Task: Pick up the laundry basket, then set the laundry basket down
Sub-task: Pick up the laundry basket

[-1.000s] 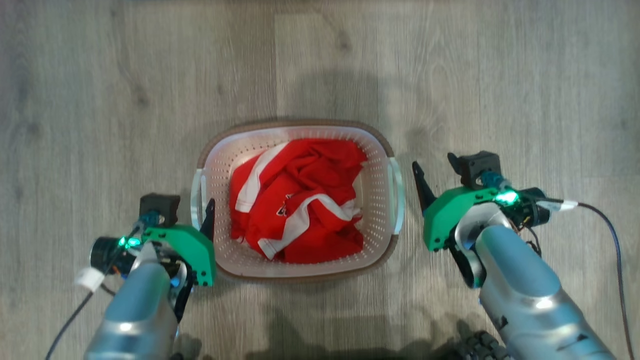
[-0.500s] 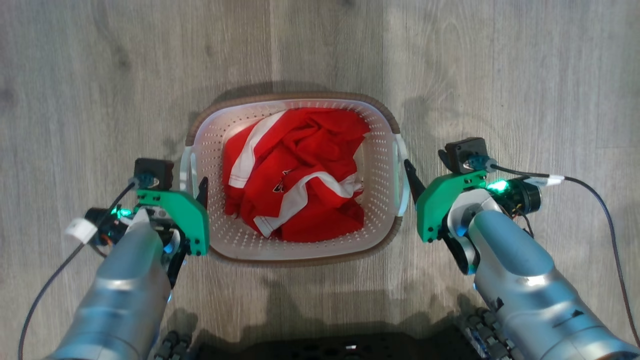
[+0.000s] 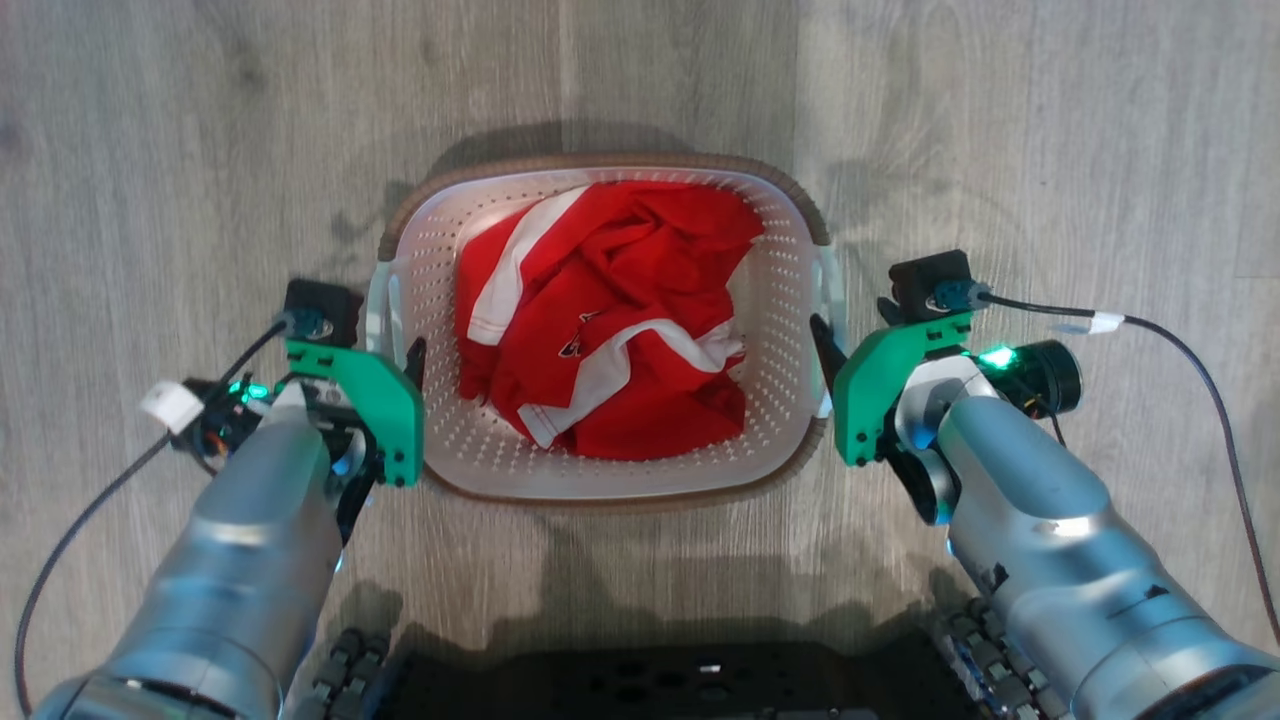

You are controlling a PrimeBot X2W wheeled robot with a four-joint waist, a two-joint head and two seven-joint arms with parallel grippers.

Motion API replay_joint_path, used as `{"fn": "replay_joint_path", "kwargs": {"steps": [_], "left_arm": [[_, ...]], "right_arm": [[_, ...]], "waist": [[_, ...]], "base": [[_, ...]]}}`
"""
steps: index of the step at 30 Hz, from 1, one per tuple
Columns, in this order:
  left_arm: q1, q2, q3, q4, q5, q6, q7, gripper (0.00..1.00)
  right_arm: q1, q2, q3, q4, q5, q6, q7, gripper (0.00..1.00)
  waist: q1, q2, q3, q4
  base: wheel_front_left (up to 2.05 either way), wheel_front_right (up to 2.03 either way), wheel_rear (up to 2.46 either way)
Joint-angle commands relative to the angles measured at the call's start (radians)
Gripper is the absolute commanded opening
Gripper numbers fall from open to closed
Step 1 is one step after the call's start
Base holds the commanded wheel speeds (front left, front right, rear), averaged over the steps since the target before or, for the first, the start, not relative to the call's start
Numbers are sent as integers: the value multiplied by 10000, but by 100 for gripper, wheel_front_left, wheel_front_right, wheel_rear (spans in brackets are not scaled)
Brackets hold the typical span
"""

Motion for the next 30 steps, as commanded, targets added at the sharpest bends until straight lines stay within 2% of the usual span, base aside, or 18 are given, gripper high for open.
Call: {"fn": "replay_joint_path", "kwargs": {"steps": [1,14,30], "left_arm": [[52,355,96,14,-94,12,19,100],[-366,333,-1089,95,-670,12,361,100],[-736,281,-1952,254,-1097,12,282,100]], "right_arm": [[266,124,233,-28,136,69,28,100],[-24,124,711,520,740,69,-79,100],[-504,124,1352,889,1523,69,-217,100]], "waist": [[-1,0,94,51],[-1,0,565,271],[-1,0,937,384]], "base": [[0,0,0],[0,0,0],[0,0,0]]}}
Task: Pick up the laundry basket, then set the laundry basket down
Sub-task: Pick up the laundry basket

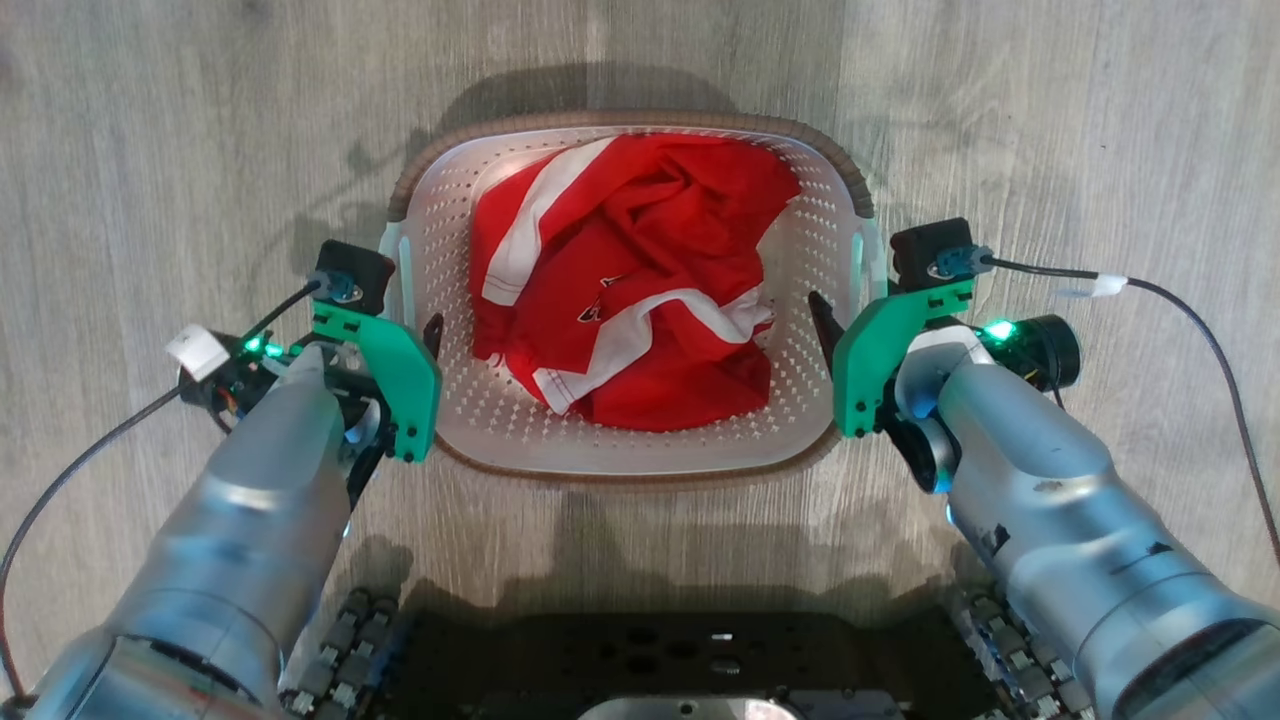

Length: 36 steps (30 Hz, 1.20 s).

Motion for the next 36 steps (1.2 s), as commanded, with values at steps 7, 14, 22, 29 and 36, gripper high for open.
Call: {"fn": "replay_joint_path", "kwargs": {"steps": [7,14,22,29,36], "left_arm": [[-32,222,-116,57,-287,12,-150,100],[-170,197,-377,93,-496,12,-379,100],[-208,87,-684,31,-843,12,-358,0],[-210,113,-1021,-40,-1194,12,-466,0],[-103,171,-1471,-130,-1515,12,-361,0]], "right_arm": [[297,160,386,120,299,69,-187,100],[115,160,637,256,625,69,-301,100],[88,160,948,266,1146,69,-247,0],[48,160,1209,418,1554,69,-270,0],[-26,160,1482,553,1888,69,-260,0]], "waist": [[0,0,91,82],[0,0,148,96],[0,0,225,158],[0,0,255,215],[0,0,142,154]], "base": [[0,0,0],[0,0,0],[0,0,0],[0,0,0],[0,0,0]]}}
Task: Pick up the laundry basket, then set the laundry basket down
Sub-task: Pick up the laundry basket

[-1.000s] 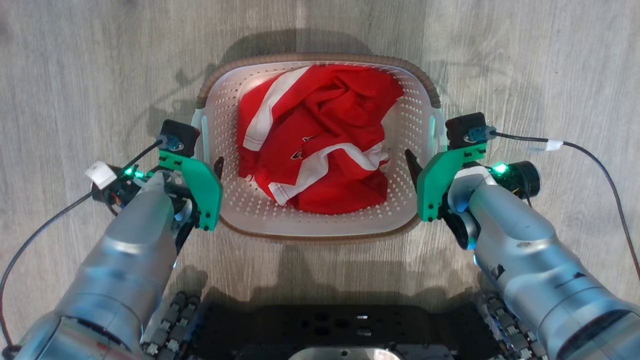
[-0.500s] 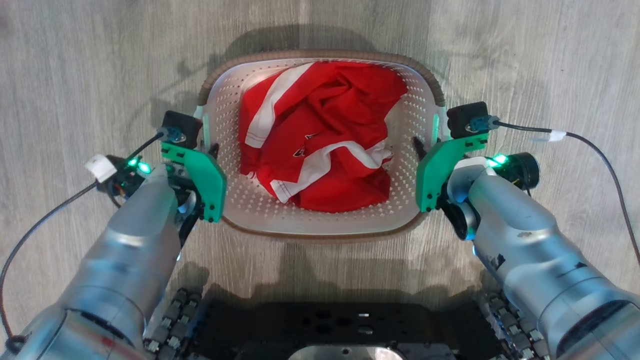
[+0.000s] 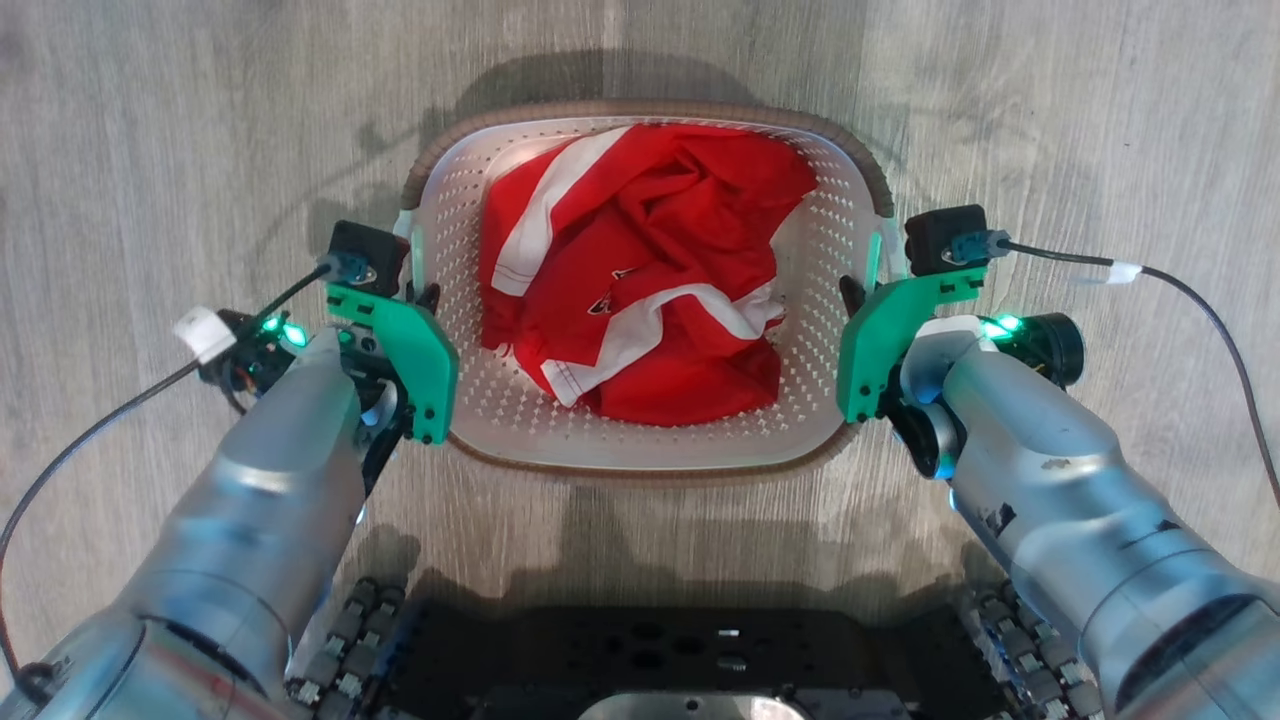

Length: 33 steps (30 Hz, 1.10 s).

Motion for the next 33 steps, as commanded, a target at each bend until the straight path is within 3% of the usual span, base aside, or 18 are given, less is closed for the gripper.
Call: {"fn": "replay_joint_path", "kwargs": {"steps": [1,20,33], "left_arm": [[293,293,-91,-145,-56,12,47,0],[768,860,-2262,-1044,-1146,12,1116,0],[1082,1754,-3736,-1746,-2035,12,1369,0]], "right_arm": [[509,226,305,-3,66,69,18,0],[474,226,1378,-185,648,69,929,0],[528,226,2069,-484,997,69,1993,0]], "waist": [[0,0,-58,-30],[0,0,-1287,-484],[0,0,-2641,-861]], "base": [[0,0,0],[0,0,0],[0,0,0]]}}
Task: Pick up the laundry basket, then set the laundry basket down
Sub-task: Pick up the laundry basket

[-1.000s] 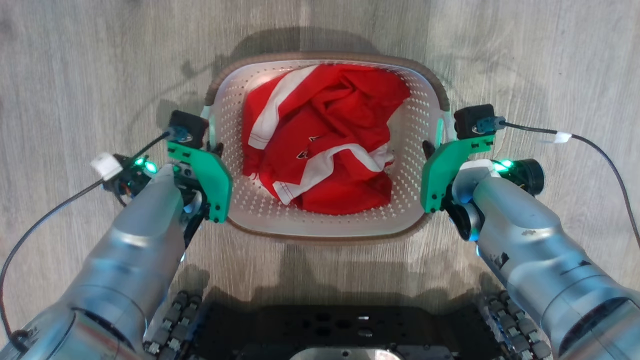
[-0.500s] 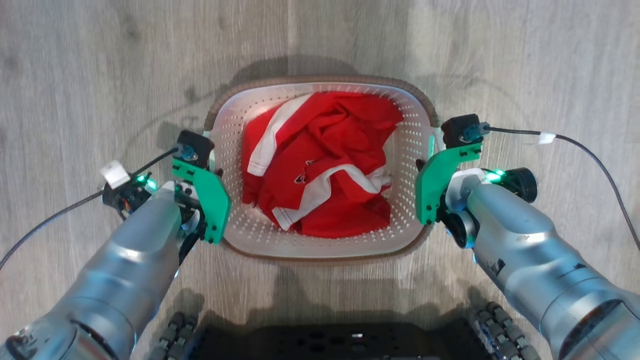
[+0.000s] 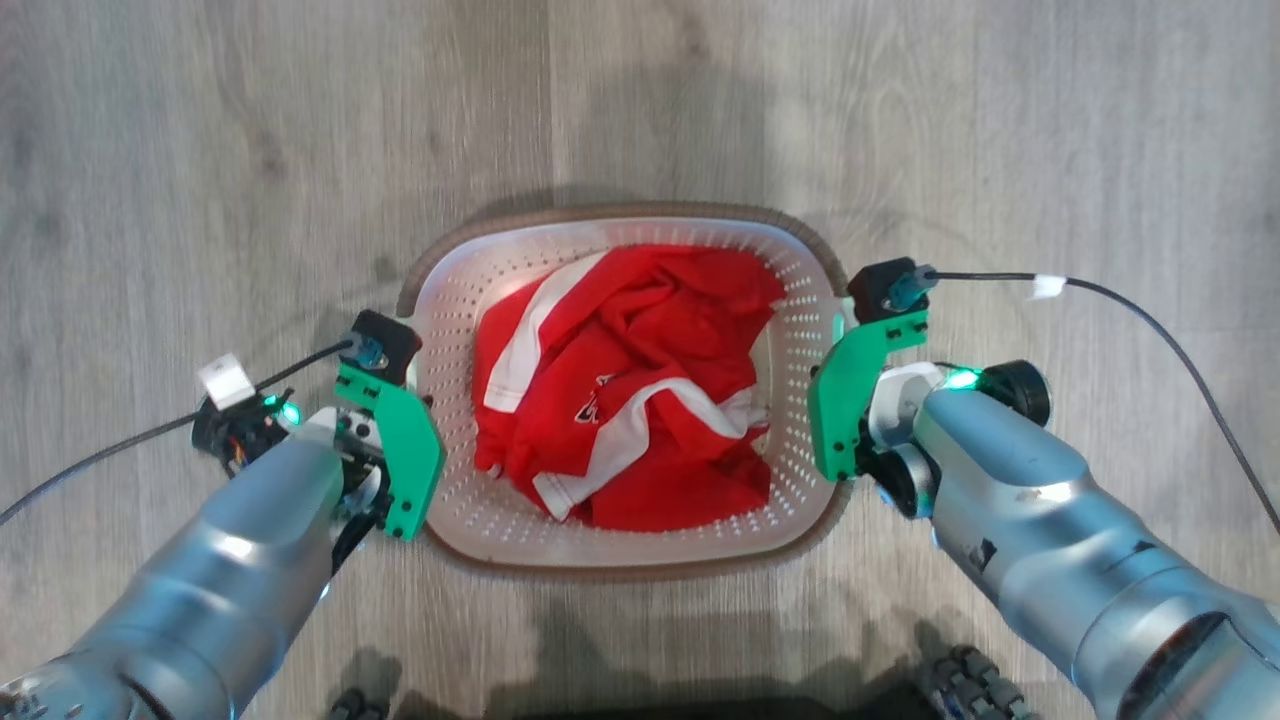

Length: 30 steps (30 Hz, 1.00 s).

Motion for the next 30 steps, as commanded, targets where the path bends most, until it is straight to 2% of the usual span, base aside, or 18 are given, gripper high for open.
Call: {"fn": "replay_joint_path", "kwargs": {"steps": [1,14,21,30], "left_arm": [[304,466,-215,-169,30,-2,144,0],[1575,1529,-617,-1904,-219,-2,1227,0],[1983,2144,-635,-3105,-211,-2,1927,0],[2341,2798,-637,-4159,-399,-2,2291,0]], "right_arm": [[404,229,329,-413,-27,75,97,0],[1206,229,1066,-1188,421,75,1362,0],[1532,229,1270,-1544,393,75,1804,0],[1737,229,1275,-1959,122,75,2203,0]], "waist": [[0,-1,-401,-126],[0,-1,-2431,-524],[0,-1,-3201,-547],[0,-1,-3900,-581]], "base": [[0,0,0],[0,0,0],[0,0,0],[0,0,0]]}}
